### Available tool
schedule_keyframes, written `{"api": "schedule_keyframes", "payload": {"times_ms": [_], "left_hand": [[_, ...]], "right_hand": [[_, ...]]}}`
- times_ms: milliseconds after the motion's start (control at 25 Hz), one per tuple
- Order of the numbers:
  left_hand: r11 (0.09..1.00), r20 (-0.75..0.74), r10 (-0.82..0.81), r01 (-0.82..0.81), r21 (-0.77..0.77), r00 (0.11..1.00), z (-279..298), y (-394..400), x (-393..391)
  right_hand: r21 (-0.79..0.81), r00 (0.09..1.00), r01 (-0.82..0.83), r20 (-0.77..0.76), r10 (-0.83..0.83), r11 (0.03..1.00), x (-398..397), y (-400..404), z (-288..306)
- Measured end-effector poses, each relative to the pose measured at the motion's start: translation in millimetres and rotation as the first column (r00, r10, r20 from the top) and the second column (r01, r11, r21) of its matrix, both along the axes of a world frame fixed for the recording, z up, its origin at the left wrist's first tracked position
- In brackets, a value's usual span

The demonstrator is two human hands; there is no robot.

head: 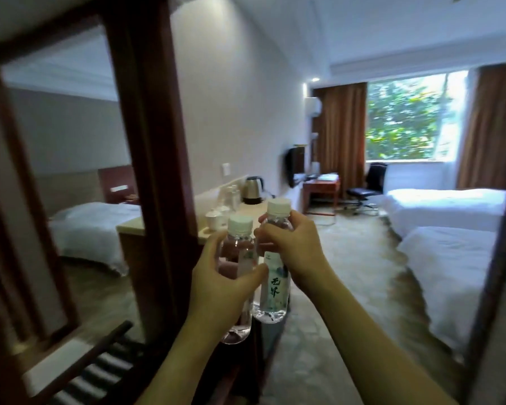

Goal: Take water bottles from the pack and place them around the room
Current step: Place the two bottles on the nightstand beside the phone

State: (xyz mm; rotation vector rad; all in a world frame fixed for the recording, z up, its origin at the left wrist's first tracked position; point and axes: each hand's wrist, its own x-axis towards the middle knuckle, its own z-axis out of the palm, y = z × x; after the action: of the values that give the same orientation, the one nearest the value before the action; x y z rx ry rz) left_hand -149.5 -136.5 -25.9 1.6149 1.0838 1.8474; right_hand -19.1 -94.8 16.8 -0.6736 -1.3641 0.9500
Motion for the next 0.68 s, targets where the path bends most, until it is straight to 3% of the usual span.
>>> {"api": "schedule_keyframes", "payload": {"times_ms": [320,560,680], "left_hand": [[0.965,0.053,-0.246,0.249,-0.084,0.968,-31.4,163.6,119.6],[0.931,-0.012,-0.363,0.364,0.012,0.932,-38.9,316.7,161.2],[0.912,0.036,-0.41,0.41,0.012,0.911,-20.8,410.0,172.4]], "right_hand": [[-0.13,0.952,0.303,-0.013,-0.307,0.944,120.5,118.2,-18.6],[-0.129,0.936,0.342,0.131,-0.326,0.931,163.5,261.0,-17.9],[-0.157,0.933,0.351,0.14,-0.331,0.923,179.0,345.6,-4.9]]}}
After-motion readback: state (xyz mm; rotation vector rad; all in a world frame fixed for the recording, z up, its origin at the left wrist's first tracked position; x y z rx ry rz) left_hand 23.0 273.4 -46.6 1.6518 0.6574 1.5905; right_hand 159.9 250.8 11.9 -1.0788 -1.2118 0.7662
